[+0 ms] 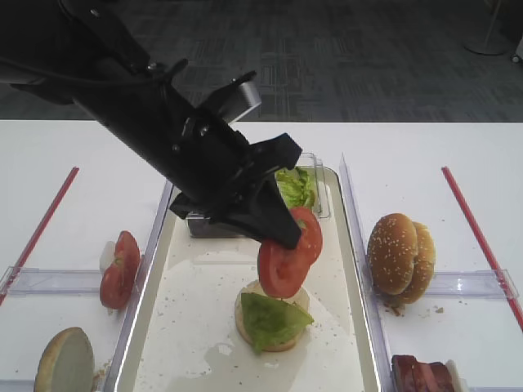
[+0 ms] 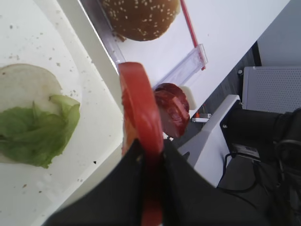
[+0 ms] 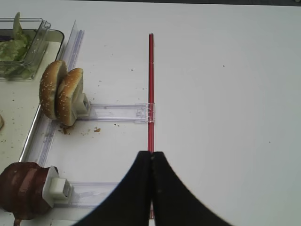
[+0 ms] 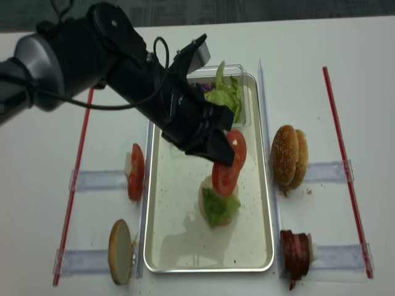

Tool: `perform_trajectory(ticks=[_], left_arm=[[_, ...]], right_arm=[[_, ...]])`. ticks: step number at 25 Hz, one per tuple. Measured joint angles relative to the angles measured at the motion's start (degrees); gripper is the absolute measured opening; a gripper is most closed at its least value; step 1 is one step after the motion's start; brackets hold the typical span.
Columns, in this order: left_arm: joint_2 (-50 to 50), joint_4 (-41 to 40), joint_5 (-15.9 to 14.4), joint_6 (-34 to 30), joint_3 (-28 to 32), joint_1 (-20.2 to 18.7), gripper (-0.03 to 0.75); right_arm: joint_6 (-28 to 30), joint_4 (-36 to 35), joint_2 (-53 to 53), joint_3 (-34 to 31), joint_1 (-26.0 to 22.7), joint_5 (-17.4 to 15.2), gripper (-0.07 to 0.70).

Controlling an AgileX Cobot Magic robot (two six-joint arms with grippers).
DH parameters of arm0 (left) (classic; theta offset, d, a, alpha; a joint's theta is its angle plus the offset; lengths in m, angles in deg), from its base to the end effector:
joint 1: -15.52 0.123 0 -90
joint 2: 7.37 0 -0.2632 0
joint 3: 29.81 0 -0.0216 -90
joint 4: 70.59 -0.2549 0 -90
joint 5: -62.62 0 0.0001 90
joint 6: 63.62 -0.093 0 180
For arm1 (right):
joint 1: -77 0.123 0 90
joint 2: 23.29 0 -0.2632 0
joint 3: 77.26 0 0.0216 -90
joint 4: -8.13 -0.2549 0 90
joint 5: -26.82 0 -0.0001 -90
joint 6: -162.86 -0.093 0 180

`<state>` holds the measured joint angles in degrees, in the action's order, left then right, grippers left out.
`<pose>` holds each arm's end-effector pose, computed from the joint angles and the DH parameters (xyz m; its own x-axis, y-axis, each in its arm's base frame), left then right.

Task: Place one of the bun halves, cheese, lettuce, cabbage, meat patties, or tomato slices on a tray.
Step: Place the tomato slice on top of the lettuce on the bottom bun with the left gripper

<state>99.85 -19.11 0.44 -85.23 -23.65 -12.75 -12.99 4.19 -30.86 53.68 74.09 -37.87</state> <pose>0.2688 -0.2177 0.2288 -0.9120 0.3654 -0.1862 0.3844 0.6034 -0.6987 0.0196 0.0048 0.2677 -0.5178 -0.0166 -0.8553 -0.0246 0.9997 -0.0045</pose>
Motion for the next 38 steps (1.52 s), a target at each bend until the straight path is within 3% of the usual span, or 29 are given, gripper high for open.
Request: perform_trajectory(ticks=[14,38], left_arm=[[10.75,1.82,0.33,-4.41,0.00,0.00,0.033],[14.80,0.75,2.23,-6.05,-0.29,0.46,0.032]], right_arm=[[0.00,0.00,0.00,0.00,0.00,0.00,0.036],[-0.13,0.00,0.00,0.00,0.00,0.00,0.036]])
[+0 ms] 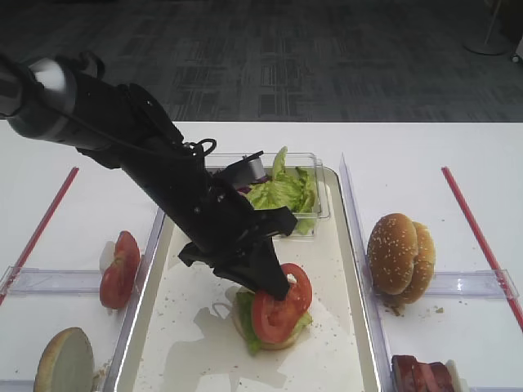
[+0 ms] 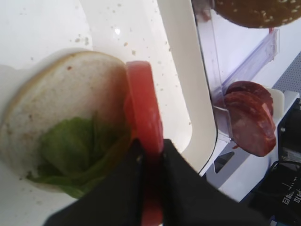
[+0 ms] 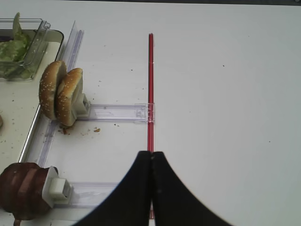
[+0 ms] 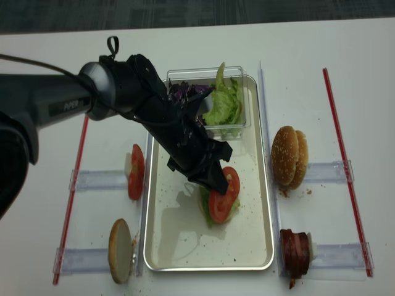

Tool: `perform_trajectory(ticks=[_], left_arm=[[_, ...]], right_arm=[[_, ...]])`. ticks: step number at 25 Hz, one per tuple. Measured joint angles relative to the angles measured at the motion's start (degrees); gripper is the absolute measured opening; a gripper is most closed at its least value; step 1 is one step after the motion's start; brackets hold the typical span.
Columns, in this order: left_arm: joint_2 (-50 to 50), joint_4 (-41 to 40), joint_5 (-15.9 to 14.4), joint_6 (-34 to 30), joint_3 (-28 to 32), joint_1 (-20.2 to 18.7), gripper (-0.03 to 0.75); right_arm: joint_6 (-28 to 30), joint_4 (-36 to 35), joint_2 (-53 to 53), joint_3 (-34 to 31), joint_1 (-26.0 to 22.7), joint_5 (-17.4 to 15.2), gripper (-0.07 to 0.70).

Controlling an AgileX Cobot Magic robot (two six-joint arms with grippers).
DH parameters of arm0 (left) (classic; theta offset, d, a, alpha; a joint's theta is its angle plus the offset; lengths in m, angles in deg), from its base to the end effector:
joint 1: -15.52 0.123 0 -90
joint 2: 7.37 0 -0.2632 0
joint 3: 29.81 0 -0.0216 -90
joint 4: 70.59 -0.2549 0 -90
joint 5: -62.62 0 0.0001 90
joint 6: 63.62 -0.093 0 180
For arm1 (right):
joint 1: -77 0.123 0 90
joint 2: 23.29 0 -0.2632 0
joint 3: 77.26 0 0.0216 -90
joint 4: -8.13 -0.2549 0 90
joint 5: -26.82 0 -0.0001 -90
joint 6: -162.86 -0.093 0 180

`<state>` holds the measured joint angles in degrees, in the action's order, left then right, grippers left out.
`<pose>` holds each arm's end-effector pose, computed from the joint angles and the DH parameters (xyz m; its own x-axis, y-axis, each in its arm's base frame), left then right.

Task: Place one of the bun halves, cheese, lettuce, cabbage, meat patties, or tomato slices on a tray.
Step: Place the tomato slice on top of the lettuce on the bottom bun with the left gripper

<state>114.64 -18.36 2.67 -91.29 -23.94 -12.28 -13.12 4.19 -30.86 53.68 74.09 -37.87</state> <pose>0.2891 -0.2244 0.1392 -0.9130 0.4066 -0.0334 0.3165 0.6542 -0.6870 0.0196 0.0048 0.2677 -0.5178 -0.0144 -0.8554 -0.0235 0.9997 -0.0026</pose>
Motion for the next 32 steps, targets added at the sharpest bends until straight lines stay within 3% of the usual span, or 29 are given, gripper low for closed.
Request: perform_trajectory(ticks=[8,21,32], left_arm=[[0.00,-0.40,0.92,0.74,-0.04,0.00,0.059],[0.00,-0.53,1.13,1.83,-0.04,1.61,0.278],[0.00,-0.53,1.13,2.08,-0.04,3.48,0.403]], right_arm=[[0.00,0.00,0.00,0.00,0.00,0.00,0.036],[0.00,0.00,0.00,0.00,0.00,0.00,0.036],[0.00,0.00,0.00,0.00,0.00,0.00,0.036]])
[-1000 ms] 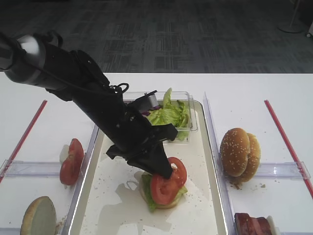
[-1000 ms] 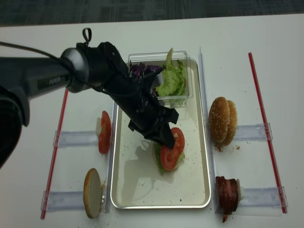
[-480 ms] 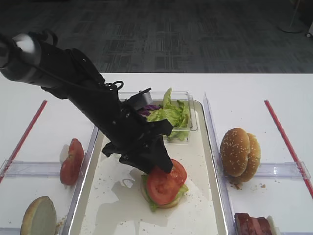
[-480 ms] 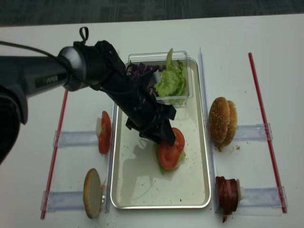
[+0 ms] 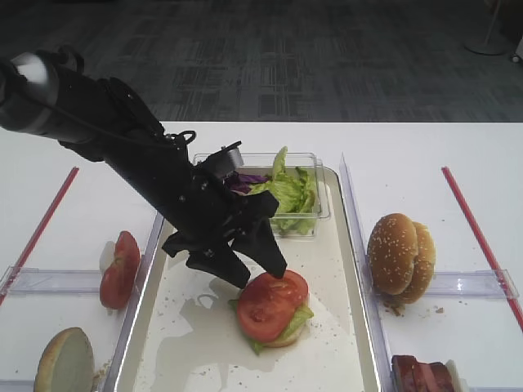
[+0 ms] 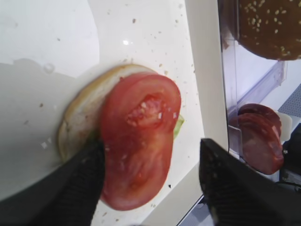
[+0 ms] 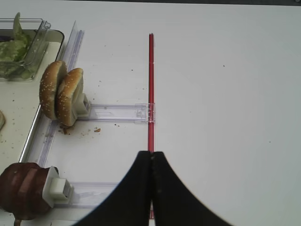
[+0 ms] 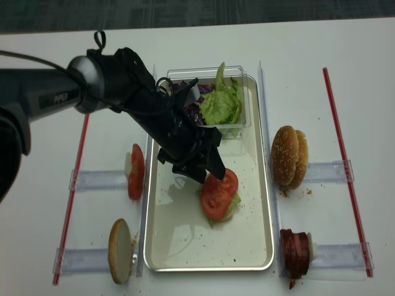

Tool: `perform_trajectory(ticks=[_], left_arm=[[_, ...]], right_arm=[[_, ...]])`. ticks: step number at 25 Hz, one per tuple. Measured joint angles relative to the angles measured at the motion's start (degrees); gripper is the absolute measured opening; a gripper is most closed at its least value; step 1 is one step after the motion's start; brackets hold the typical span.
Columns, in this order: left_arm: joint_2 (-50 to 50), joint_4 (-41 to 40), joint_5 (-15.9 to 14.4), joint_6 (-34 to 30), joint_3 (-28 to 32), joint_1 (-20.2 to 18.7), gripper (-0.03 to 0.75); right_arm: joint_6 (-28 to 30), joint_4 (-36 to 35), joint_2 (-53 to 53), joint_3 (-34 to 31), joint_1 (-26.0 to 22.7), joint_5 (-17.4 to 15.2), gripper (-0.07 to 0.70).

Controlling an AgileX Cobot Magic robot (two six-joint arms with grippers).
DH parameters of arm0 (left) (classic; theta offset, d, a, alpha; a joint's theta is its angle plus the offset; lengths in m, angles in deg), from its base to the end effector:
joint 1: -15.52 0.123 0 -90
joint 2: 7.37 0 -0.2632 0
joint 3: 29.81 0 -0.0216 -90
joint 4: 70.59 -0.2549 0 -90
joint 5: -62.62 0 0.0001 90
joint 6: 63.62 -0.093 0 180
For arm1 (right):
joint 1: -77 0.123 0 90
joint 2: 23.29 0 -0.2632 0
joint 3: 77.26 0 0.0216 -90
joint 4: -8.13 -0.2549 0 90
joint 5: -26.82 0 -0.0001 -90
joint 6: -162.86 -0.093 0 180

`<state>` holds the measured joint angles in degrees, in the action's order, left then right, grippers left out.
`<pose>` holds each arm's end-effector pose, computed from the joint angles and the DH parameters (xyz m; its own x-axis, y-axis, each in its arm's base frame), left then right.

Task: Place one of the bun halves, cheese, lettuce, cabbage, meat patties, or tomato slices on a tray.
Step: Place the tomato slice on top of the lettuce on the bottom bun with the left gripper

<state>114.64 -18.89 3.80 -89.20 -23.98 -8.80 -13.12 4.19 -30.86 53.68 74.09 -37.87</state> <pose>0.3039 -0.2059 0.1384 -0.9473 0.3196 -0.0228 0.2501 0.6930 -0.6762 0.0196 0.0048 0.2677 -0.5178 -0.0144 -0.8554 -0.0235 0.9997 -0.0026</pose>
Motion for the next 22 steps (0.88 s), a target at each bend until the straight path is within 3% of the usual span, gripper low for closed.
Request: perform_trajectory(ticks=[11,17,22], left_arm=[[0.00,-0.44,0.00,0.11,-0.11,0.57,0.433],[0.00,-0.53,-2.58,0.46,-1.80,0.57,0.434],[-1.80,-0.66,-2.94,1.52,-3.08,0.57,0.434]], right_arm=[[0.00,0.00,0.00,0.00,0.00,0.00,0.036],[0.10,0.00,0.00,0.00,0.00,0.00,0.036],[0.10,0.00,0.00,0.00,0.00,0.00,0.036]])
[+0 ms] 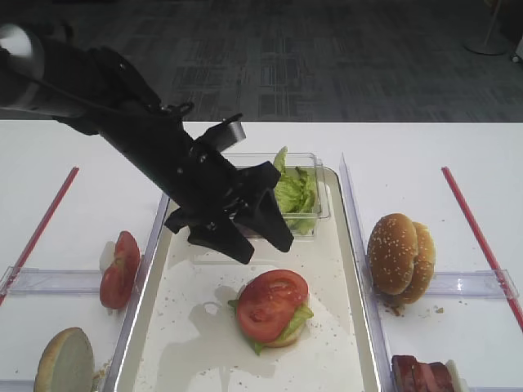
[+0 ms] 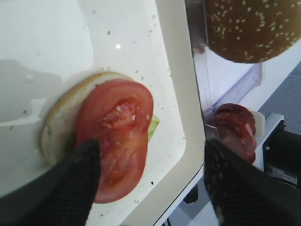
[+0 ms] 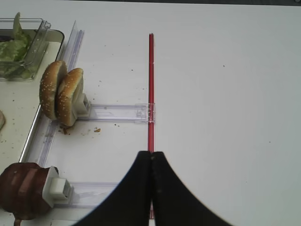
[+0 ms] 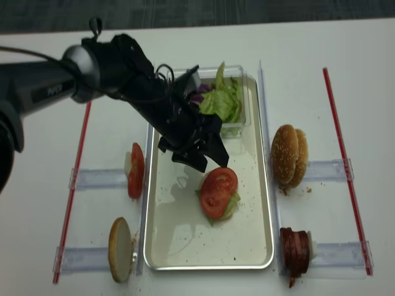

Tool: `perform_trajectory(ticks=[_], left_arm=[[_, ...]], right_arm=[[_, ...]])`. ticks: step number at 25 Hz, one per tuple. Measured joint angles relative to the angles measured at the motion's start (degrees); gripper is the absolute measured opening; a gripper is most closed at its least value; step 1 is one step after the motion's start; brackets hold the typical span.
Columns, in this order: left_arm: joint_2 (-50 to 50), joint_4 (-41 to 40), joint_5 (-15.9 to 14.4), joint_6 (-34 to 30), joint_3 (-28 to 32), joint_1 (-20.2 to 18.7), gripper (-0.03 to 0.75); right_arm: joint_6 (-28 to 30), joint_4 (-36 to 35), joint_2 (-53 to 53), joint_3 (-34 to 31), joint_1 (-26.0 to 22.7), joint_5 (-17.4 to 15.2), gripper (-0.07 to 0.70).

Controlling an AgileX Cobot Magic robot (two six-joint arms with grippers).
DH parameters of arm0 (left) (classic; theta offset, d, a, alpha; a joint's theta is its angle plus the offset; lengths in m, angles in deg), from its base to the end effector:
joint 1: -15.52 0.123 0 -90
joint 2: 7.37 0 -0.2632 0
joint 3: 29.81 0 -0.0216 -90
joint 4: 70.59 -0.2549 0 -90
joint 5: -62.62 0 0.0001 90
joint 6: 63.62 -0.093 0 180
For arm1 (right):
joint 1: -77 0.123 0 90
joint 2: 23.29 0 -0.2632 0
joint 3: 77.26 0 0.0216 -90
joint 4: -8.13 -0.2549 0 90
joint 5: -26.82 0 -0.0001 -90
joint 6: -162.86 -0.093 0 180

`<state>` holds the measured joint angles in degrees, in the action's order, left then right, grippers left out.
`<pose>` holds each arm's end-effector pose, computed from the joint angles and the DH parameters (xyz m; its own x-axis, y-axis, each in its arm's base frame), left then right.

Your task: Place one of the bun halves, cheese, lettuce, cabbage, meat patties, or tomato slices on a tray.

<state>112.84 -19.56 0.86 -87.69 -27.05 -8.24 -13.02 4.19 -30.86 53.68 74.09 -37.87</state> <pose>0.3101 -0.2061 0.1627 -0.9429 0.3283 -0.0562 0.2746 0.6705 -0.6893 0.0196 0.0048 0.2677 -0.5178 -0.0161 -0.8554 -0.0244 0.9997 -0.0041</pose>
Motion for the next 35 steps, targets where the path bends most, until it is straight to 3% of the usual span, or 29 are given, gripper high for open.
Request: perform_trajectory(ticks=[19,23,28,35], left_arm=[[-13.58,-4.26,-3.21,6.70,-5.21,0.00,0.435],[-13.58,-12.50,-3.21,10.81,-5.25,0.00,0.435],[-13.58,-29.81,-3.42,19.60,-5.34,0.00,0.435],[-13.58,-45.97,-5.91,27.26,-5.34,0.00,0.435]], right_arm=[[0.00,0.00,0.00,0.00,0.00,0.00,0.036],[0.00,0.00,0.00,0.00,0.00,0.00,0.036],[0.00,0.00,0.00,0.00,0.00,0.00,0.036],[0.00,0.00,0.00,0.00,0.00,0.00,0.036]])
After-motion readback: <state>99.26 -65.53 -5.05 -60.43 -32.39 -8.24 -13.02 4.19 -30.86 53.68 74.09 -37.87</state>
